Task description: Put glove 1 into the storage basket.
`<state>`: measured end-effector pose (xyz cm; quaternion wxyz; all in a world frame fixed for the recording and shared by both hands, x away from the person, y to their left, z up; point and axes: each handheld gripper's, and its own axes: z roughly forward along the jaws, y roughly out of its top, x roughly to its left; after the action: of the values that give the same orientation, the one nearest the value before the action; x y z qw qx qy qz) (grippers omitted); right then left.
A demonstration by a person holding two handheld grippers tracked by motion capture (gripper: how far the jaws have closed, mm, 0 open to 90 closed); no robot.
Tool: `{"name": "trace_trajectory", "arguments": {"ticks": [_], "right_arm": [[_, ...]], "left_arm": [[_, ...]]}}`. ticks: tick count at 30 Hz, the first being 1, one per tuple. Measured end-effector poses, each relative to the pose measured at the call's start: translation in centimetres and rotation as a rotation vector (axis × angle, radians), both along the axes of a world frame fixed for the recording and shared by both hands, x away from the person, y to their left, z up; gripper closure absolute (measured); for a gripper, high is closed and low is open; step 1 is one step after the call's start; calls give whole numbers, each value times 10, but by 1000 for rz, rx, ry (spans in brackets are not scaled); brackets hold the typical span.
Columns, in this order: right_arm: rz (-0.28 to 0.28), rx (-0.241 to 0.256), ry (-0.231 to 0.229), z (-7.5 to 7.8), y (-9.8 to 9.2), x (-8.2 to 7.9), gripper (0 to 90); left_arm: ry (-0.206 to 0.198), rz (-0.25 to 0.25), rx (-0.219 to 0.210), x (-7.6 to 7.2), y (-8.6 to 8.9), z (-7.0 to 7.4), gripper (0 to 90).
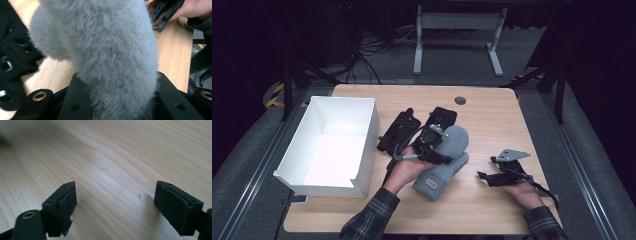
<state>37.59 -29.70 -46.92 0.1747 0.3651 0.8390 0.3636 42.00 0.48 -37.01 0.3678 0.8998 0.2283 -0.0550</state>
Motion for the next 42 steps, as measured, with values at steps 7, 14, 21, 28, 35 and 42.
{"name": "trace_trajectory", "arguments": {"ticks": [7,14,21,28,35,42], "right_arm": [[0,-1,-1,0,0,0,186],[-1,0,0,0,0,0,186],[-1,-1,-1,0,0,0,185],[-3,0,0,0,0,0,185],[-3,0,0,0,0,0,185],[-4,0,0,0,0,0,185]], "left_arm": [[-35,7,-11,-1,10,30,700],[-76,32,-11,-2,22,59,700],[-111,55,-16,-1,38,86,701],[-145,82,2,2,59,111,700],[-170,158,12,5,91,131,700],[-190,215,29,3,122,145,700]]}}
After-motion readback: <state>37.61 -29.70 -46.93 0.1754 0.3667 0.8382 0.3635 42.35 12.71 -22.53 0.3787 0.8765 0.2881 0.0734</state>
